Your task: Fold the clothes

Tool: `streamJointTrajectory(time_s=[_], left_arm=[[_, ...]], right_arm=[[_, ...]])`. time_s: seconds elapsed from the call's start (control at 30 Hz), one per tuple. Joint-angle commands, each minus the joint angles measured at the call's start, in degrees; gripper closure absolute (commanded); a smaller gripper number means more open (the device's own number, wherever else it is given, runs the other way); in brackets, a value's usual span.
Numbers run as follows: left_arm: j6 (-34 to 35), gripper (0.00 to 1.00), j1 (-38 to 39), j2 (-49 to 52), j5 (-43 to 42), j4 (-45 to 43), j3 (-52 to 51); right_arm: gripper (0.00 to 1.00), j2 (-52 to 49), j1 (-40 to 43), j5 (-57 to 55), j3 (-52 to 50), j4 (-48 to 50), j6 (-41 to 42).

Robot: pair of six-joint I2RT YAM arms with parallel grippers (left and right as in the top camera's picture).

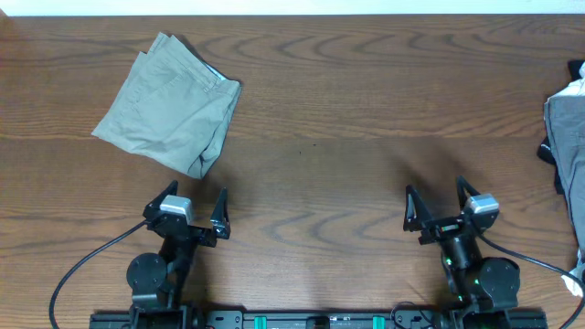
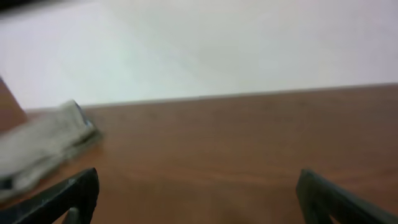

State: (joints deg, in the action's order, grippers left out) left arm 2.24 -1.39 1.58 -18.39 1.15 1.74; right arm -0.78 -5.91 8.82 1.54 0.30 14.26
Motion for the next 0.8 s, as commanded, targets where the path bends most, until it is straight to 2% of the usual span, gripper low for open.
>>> streamJointTrajectory(time_s=[0.0,0.17,0.37,0.53,0.67,0.77], left_arm=[[2.8,0.02,0.2,1.0,-1.3,1.4,3.6],[2.5,0.02,0.2,9.5,2.8,4.2,15.8],[2.6,0.02,0.2,31.4,-0.1,17.2,33.4],[2.5,0.02,0.2,51.5,-5.0,32.8,51.6],[-0.2,0.02,0.2,64.9,-5.0,46.9,65.7],[-2.1,0.02,0.2,70.2,-5.0,51.6,70.5]], right_arm=[[0.01,-0.2,0.0,3.5,1.3,2.5,4.9],[0.01,-5.3,0.0,0.8,7.1,2.7,5.0],[0.01,-25.4,0.0,3.8,19.8,-0.3,3.3],[0.01,-48.3,0.5,4.5,40.1,-19.5,2.9],[0.01,-66.6,2.2,4.9,59.5,-39.1,-4.9],[0.01,-75.3,3.0,4.7,69.1,-48.7,-8.1]])
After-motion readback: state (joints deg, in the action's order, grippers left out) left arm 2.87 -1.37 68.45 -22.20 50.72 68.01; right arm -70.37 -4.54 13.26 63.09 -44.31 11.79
